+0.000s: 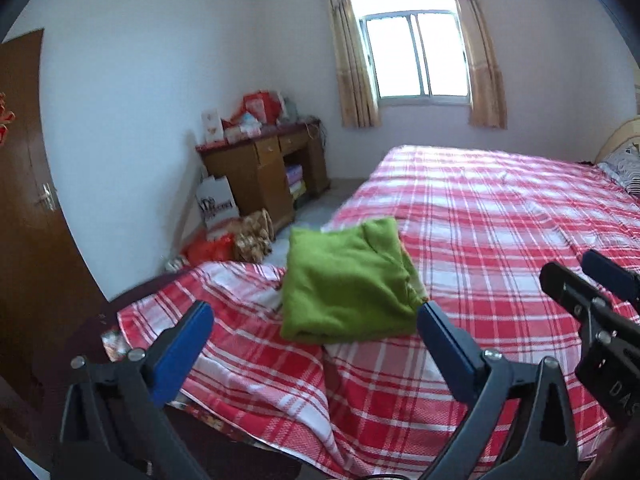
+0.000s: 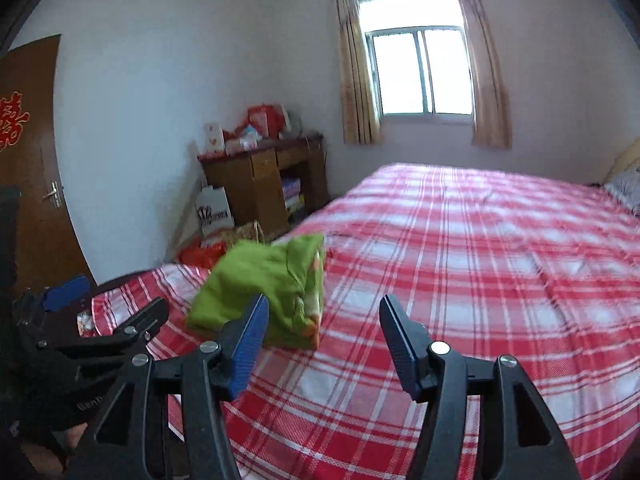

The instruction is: Fold small clothes

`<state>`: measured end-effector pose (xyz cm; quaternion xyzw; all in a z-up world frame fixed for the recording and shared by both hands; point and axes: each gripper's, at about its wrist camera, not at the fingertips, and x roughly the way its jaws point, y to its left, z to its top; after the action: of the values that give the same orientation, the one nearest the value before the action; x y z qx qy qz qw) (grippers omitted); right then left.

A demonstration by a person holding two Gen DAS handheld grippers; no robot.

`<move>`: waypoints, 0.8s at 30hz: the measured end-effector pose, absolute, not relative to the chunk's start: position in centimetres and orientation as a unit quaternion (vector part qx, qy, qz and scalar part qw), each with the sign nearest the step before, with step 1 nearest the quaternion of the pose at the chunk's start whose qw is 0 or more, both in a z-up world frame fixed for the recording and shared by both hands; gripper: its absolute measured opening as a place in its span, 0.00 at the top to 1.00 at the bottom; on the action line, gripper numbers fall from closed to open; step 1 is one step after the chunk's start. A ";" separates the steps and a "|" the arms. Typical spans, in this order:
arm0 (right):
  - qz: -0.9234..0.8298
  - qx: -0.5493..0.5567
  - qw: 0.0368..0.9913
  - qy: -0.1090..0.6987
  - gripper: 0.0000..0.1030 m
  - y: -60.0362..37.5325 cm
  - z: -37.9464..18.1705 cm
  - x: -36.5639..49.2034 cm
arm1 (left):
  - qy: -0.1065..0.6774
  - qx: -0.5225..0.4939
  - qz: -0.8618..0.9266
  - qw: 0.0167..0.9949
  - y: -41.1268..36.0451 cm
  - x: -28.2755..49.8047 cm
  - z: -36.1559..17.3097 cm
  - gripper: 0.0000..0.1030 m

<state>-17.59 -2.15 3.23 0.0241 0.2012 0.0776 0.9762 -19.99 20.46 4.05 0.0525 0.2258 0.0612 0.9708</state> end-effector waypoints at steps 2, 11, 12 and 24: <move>0.084 0.026 0.978 0.190 0.42 -2.1 4.3 -18.2 | 0.210 0.051 0.058 0.975 20.4 -20.8 5.1 0.00; 0.108 0.046 0.983 0.143 0.40 -1.6 8.1 -20.8 | 0.172 0.038 0.058 0.983 21.1 -23.3 8.0 0.00; 0.109 0.046 0.983 0.138 0.40 -1.5 8.3 -21.1 | 0.170 0.035 0.055 0.983 21.1 -23.5 8.2 0.00; 0.081 0.033 0.991 0.096 0.37 -1.2 9.2 -22.9 | 0.161 0.027 0.052 0.985 21.2 -23.9 8.3 0.00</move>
<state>-22.92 -1.25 9.19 0.0334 0.0965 0.0813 0.9914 -23.93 21.19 8.33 0.0275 0.1615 0.0524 0.9851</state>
